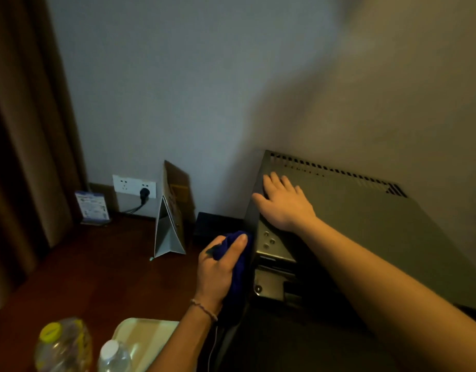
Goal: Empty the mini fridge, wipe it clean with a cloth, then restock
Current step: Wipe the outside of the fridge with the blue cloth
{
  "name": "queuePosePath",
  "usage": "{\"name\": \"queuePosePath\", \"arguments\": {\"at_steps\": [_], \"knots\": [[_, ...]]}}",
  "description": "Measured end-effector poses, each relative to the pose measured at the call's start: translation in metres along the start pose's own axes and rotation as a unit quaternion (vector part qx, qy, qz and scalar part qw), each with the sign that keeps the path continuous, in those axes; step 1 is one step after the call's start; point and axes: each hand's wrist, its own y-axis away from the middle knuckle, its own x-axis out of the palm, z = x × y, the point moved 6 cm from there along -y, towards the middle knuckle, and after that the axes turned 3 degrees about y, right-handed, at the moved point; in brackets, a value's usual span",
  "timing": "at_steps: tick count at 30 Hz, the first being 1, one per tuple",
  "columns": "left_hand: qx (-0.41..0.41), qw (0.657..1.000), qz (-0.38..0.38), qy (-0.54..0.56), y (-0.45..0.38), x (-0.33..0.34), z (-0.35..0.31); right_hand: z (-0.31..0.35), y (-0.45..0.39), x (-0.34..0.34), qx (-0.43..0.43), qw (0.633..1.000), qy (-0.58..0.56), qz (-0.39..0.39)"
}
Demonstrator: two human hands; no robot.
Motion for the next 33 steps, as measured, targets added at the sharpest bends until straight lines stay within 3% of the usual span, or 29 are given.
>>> {"name": "queuePosePath", "arguments": {"at_steps": [12, 23, 27, 33], "knots": [[0.063, 0.992, 0.045, -0.100, 0.020, 0.015, -0.056, -0.005, 0.131, 0.001, 0.003, 1.000, -0.005, -0.019], [-0.002, 0.980, -0.007, -0.196, 0.089, -0.008, -0.071, 0.016, 0.225, 0.022, 0.000, 0.993, -0.016, -0.117], [0.041, 0.959, -0.047, -0.277, 0.131, -0.013, -0.082, 0.018, 0.257, 0.038, -0.036, 0.987, -0.056, -0.145], [0.069, 0.880, -0.109, -0.458, 0.186, -0.014, -0.101, 0.018, 0.272, 0.031, -0.042, 0.984, -0.053, -0.167]]}}
